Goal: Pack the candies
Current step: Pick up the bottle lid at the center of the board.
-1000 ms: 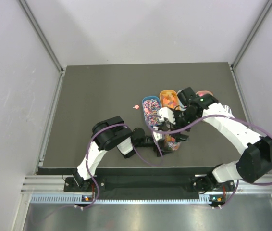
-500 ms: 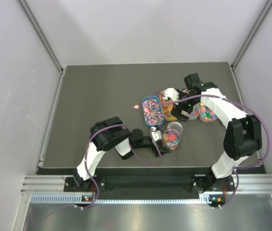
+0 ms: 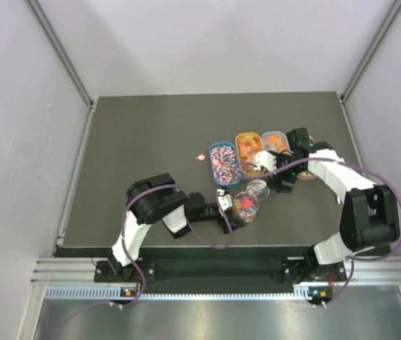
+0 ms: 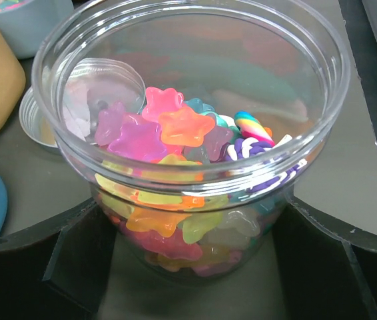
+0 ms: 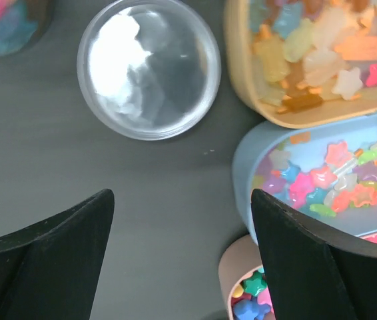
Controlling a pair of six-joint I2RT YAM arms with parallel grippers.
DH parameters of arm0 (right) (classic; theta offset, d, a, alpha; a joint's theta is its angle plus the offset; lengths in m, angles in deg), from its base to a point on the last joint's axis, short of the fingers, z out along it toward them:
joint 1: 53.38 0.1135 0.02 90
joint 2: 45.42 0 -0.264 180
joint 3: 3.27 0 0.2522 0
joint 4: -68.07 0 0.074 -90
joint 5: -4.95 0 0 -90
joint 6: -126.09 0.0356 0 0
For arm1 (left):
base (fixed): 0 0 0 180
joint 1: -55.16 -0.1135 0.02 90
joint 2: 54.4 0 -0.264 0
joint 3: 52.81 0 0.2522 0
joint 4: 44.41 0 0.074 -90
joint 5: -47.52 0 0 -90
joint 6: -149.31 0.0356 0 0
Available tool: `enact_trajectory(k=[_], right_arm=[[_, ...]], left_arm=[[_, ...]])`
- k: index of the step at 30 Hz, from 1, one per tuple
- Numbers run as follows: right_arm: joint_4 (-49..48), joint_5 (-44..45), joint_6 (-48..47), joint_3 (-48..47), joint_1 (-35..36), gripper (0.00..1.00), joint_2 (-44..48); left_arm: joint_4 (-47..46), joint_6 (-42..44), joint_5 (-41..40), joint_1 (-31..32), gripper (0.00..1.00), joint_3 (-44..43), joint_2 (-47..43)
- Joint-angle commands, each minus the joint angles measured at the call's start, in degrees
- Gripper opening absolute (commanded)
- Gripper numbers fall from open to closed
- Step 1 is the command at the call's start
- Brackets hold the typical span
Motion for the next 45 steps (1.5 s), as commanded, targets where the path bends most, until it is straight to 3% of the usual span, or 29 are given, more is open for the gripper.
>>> enact_trajectory(k=[1, 4, 7, 23, 30, 37, 39, 45], right_arm=[[-7.05, -4.43, -11.69, 7.09, -0.3, 0.83, 7.23], [-11.28, -7.15, -17.31, 11.5, -0.48, 0.84, 10.57], [-9.35, -9.53, -21.19, 10.73, -0.04, 0.84, 9.79], [-0.75, -11.56, -32.52, 10.11, 7.08, 0.65, 5.75], [1.02, -10.85, -34.2, 10.46, 7.52, 0.6, 4.34], [-0.73, -10.15, -31.04, 9.41, 7.43, 0.43, 0.92], [-0.74, -9.62, -31.04, 9.32, 7.43, 0.32, 0.39], [-2.41, -8.04, -30.69, 10.46, 7.52, 0.32, -0.67]], left_arm=[[-7.97, 2.52, -1.05, -0.28, 0.0, 4.11, 2.46], [-8.06, 2.52, -1.13, -0.11, 0.0, 3.85, 2.82], [-8.24, 2.69, -1.31, -0.02, 0.0, 3.58, 3.26], [-8.94, 3.05, -3.51, 0.95, 0.0, 3.41, 3.96], [-9.2, 2.96, -3.95, 0.95, 0.0, 2.97, 4.49], [-9.73, 2.69, -3.86, 0.86, 0.0, 2.79, 4.84], [-9.91, 2.52, -3.86, 0.95, 0.0, 2.88, 4.93], [-9.91, 2.17, -3.68, 0.86, 0.0, 2.44, 5.19]])
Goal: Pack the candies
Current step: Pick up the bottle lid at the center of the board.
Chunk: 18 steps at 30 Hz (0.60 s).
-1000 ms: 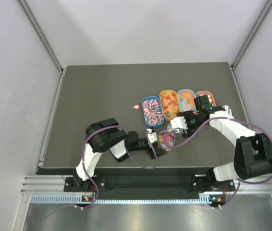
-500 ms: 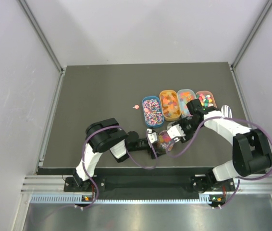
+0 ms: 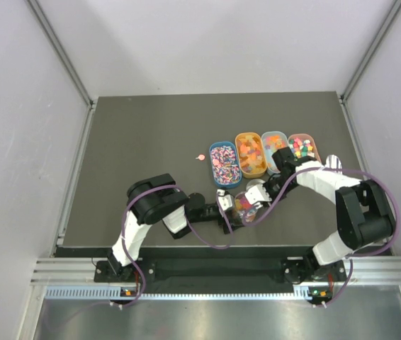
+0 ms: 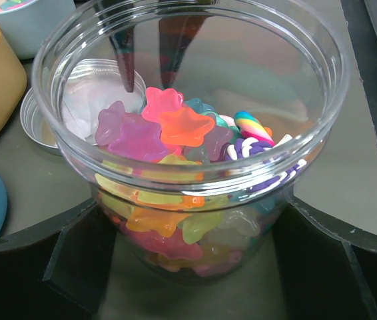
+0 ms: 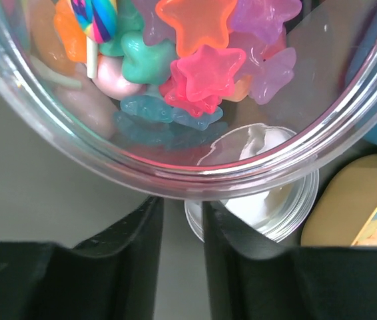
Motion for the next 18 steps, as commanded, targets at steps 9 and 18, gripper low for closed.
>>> enact_trajectory(k=[9, 18], right_arm=[[-3.34, 1.3, 3.12, -1.26, 0.55, 0.23, -2.56], [-4.22, 3.84, 6.72, -2.13, 0.37, 0.0, -2.3]], left_arm=[[-9.47, 1.7, -2.46, 0.12, 0.0, 1.39, 5.56], [-9.03, 2.05, -2.2, -0.15, 0.0, 1.56, 5.83]])
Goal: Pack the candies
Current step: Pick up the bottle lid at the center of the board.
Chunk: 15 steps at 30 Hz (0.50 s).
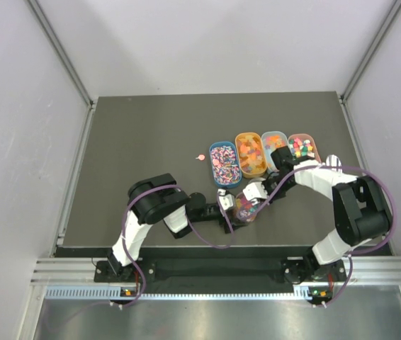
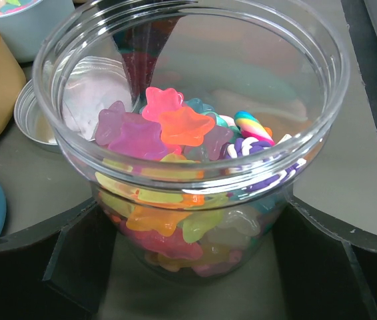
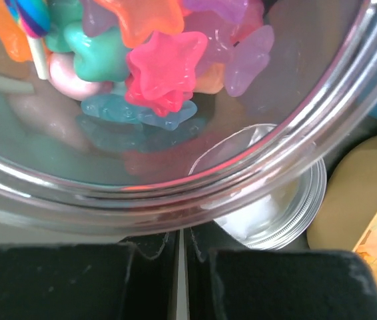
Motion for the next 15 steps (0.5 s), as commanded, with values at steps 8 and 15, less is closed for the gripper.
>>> enact_trajectory(k=[8, 15], right_arm=[[9.42, 3.32, 8.06, -11.79, -3.62, 0.0, 10.42], [19.33, -6.67, 24.14, -23.4, -10.82, 0.0, 12.11]], left_arm=[[-7.23, 2.43, -1.32, -0.48, 0.0, 1.76, 5.65], [-4.77, 3.83, 0.0, -0.65, 0.0, -0.61, 6.27]])
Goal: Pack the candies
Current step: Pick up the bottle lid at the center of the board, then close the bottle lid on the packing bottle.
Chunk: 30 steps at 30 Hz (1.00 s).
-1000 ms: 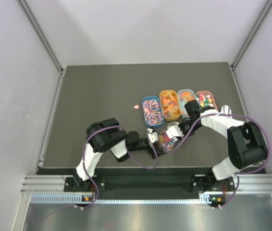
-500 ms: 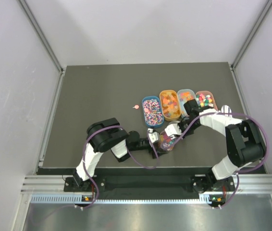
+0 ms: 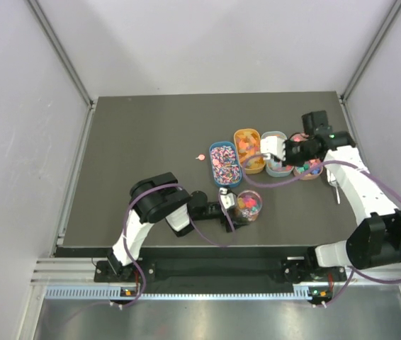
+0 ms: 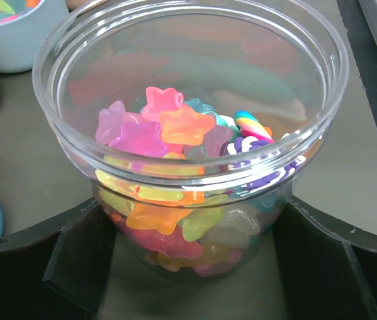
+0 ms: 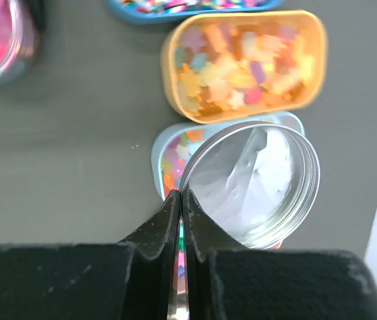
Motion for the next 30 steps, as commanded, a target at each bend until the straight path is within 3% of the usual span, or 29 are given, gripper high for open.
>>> enact_trajectory(k=[1, 6, 7, 10, 11, 17, 18, 19, 20, 30], right_arm=[[9.45, -9.16, 10.46, -5.92, -3.57, 0.0, -0.37], [23.07, -26.44, 15.83, -14.35, -7.0, 0.0, -9.31], [31.62, -29.71, 14.01, -16.02, -7.62, 0.0, -11.52], [32.24, -40.35, 19.94, -18.68, -10.43, 0.0, -17.77], [32.24, -46.91, 20.66, -17.63, -14.35, 0.0, -18.65], [29.19, -63.82, 27.15, -10.09, -21.68, 0.0, -24.29], [19.42, -65.76, 32.13, -8.06, -21.94, 0.0, -23.85], [14.27, -66.48, 43.32, -6.21, -22.12, 0.0, -22.45], [12.83, -66.49, 44.91, -5.58, -21.6, 0.0, -22.0], [13.78, -66.57, 47.65, -23.68, -16.76, 0.0, -25.95]], left_arm=[[-4.68, 3.81, -1.4, -0.39, 0.0, 1.24, 5.2], [-4.33, 3.99, -1.05, -0.48, 0.0, 1.41, 5.11], [-4.33, 3.9, -0.87, -0.48, 0.0, 1.59, 5.11], [-4.68, 3.99, -0.43, -0.48, 0.0, 2.38, 5.2], [-4.77, 4.08, -0.43, -0.39, 0.0, 2.47, 5.2], [-6.08, 4.16, -0.61, -0.57, 0.0, 3.7, 4.94], [-6.09, 4.51, -0.61, -0.57, 0.0, 3.7, 5.02], [-6.35, 4.69, -0.69, -0.65, 0.0, 3.7, 5.02], [-6.44, 4.95, -0.78, -0.57, 0.0, 3.61, 5.2], [-6.79, 6.54, 0.28, -0.65, 0.0, 4.05, 5.46]])
